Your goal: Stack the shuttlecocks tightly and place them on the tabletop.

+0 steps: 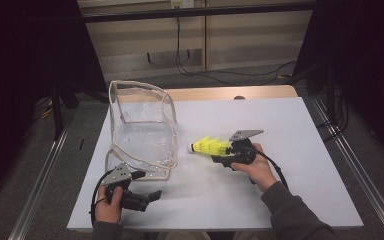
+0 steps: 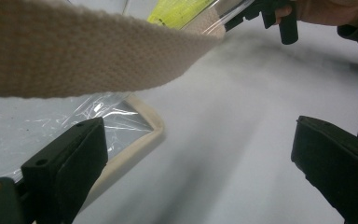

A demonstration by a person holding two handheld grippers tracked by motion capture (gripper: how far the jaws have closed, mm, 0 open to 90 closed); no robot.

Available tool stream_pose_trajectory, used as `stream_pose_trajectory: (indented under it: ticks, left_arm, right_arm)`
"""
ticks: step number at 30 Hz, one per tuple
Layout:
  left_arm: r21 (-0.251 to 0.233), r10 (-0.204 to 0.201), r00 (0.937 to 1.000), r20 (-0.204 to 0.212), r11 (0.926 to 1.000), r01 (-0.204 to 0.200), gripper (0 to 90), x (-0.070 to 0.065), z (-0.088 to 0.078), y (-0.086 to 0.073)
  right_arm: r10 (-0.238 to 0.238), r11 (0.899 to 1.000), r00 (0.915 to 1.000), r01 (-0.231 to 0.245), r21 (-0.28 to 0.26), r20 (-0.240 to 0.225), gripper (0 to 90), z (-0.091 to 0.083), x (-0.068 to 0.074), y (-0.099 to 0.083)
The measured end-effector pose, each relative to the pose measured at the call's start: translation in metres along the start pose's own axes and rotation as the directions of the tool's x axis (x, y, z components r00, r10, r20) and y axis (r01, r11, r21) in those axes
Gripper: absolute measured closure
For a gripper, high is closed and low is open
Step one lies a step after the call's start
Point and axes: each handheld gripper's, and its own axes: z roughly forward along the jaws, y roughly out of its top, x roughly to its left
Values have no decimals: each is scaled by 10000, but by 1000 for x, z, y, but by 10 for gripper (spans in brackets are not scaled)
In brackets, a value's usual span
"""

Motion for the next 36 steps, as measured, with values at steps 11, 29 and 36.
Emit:
stream_pose_trajectory:
  ticks: [11,29,36]
  left_arm:
    - [12,15,10000,-29,10000,-15,37,0,-1,0]
    - [43,28,10000,-14,10000,-28,37,1,-1,0]
    - [35,-4,10000,-15,10000,4,37,1,-1,0]
  right_arm:
    - [53,10000,9999,-54,80,112,472,10,3,5]
    - [213,9998,9992,-211,-70,339,546,17,5,8]
    - [193,9998,9990,-190,-90,398,547,20,6,9]
